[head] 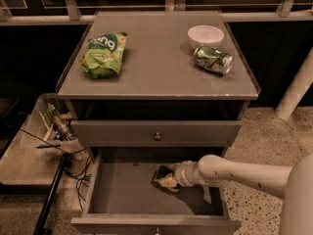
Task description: Place sponge into middle drawer
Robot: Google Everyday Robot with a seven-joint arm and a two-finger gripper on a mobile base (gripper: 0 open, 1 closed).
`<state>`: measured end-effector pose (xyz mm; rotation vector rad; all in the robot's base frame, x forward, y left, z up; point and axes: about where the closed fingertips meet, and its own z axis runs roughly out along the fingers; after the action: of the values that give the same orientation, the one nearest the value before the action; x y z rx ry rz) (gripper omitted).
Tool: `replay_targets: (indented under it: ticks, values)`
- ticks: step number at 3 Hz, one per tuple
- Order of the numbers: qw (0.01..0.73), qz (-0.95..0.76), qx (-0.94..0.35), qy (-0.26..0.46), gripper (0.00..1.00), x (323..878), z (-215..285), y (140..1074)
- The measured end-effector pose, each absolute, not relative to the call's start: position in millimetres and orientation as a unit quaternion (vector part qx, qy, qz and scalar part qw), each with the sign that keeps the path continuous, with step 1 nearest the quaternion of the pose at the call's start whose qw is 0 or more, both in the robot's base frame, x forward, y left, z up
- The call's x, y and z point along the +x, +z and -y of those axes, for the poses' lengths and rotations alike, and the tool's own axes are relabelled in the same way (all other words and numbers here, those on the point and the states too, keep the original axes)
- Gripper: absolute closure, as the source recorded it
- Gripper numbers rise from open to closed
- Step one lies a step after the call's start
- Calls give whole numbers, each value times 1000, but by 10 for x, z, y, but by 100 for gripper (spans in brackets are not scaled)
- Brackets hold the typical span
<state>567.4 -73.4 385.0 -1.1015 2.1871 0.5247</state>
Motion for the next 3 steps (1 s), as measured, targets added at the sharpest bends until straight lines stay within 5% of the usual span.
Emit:
replay_targets:
  ticks: [1, 3]
  values:
    - [309, -834, -412, 200, 100, 5696, 741, 3753]
    - [309, -834, -412, 200, 59, 5696, 741, 3750]
